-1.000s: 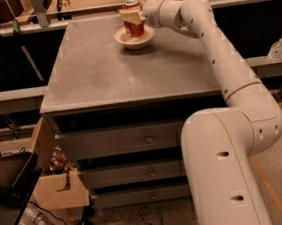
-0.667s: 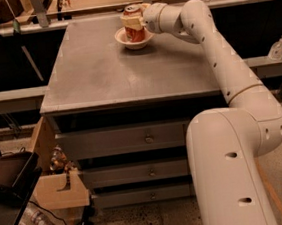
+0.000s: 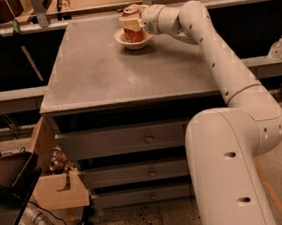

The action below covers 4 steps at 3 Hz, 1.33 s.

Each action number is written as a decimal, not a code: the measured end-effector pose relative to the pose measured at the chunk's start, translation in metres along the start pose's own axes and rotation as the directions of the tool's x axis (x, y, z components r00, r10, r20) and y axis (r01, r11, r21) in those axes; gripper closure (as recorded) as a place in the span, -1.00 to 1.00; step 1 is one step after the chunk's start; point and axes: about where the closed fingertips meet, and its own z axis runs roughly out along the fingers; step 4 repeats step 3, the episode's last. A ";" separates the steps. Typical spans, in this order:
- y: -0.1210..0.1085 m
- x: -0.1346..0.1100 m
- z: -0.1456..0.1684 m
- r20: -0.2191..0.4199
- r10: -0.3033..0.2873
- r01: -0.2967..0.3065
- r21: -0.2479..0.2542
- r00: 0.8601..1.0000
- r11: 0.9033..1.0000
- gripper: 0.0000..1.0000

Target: Place coke can into paper bowl

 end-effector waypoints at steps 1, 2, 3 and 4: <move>0.002 0.001 0.003 0.000 0.001 -0.001 -0.004 1.000 1.000 -0.30; 0.005 0.001 0.006 0.000 0.002 -0.002 -0.009 1.000 1.000 -0.76; 0.007 0.002 0.008 -0.001 0.004 -0.004 -0.012 1.000 1.000 -1.00; 0.007 0.002 0.008 -0.001 0.004 -0.004 -0.012 1.000 1.000 -1.00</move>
Offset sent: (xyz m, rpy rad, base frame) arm 0.0001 0.0035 -0.0012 0.0002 0.0017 0.0040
